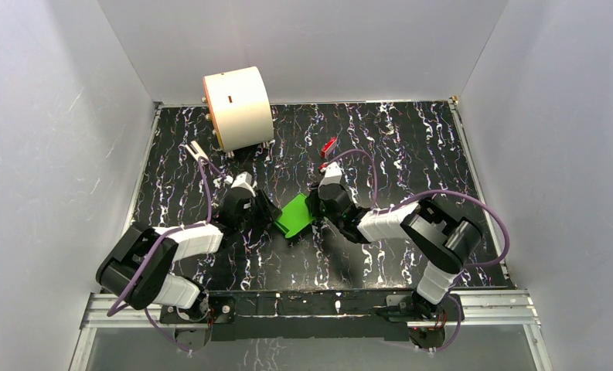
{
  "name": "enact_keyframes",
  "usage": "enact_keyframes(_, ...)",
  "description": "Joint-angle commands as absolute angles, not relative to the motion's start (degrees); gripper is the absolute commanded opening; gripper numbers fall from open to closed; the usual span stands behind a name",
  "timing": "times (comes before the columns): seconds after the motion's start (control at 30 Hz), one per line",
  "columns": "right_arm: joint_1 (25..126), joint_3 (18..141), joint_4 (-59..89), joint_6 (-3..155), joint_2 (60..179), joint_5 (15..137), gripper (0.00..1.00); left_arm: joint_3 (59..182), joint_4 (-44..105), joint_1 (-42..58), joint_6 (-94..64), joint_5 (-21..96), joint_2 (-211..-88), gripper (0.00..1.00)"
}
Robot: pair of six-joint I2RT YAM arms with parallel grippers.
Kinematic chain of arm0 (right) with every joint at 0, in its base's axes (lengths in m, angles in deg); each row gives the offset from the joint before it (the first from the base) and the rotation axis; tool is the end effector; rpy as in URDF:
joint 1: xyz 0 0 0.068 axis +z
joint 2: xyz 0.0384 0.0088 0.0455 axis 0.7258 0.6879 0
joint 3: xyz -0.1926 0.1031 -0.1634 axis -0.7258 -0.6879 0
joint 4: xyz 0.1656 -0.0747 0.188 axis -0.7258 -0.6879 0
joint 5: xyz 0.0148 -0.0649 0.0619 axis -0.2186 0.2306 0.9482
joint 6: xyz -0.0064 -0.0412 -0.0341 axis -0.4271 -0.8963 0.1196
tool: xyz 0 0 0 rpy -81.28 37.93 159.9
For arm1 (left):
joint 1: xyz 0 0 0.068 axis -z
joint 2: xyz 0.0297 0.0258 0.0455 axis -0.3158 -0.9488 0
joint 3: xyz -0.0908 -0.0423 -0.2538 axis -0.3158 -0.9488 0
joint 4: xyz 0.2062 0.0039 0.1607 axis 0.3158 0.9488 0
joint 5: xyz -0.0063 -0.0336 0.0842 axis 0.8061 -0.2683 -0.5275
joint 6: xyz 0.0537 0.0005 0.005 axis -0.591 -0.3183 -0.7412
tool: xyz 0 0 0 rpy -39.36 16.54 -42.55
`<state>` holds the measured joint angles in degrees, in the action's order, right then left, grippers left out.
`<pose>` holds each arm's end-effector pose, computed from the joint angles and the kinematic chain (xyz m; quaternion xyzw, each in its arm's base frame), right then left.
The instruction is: Fold the paper box
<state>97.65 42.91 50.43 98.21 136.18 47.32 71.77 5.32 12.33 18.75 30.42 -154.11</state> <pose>0.2185 0.2508 0.1522 -0.0619 0.8300 0.2295 0.5046 0.2190 -0.1310 0.1484 -0.1055 0.8573 -0.3177 0.3910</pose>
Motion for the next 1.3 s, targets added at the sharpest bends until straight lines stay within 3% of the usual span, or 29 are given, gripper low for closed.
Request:
enact_keyframes(0.0,97.9,42.0,39.9,91.1,138.5,51.2,0.29,70.1,15.1,13.2,15.6,34.6,-154.3,0.45)
enact_keyframes(0.27,97.8,42.6,39.2,86.8,134.0,51.3,0.37,71.0,16.9,13.2,14.0,34.5,-155.1,0.47)
enact_keyframes(0.63,98.7,37.8,44.2,88.8,139.3,50.9,0.37,70.4,25.5,13.2,26.1,28.4,-138.6,0.67)
enact_keyframes(0.8,100.3,38.5,44.9,89.9,139.7,48.2,0.37,66.7,26.0,13.6,33.3,31.6,-131.0,0.73)
enact_keyframes(1.27,101.5,37.6,45.0,93.9,139.2,46.6,0.37,62.4,8.2,14.2,37.0,39.7,-145.2,0.64)
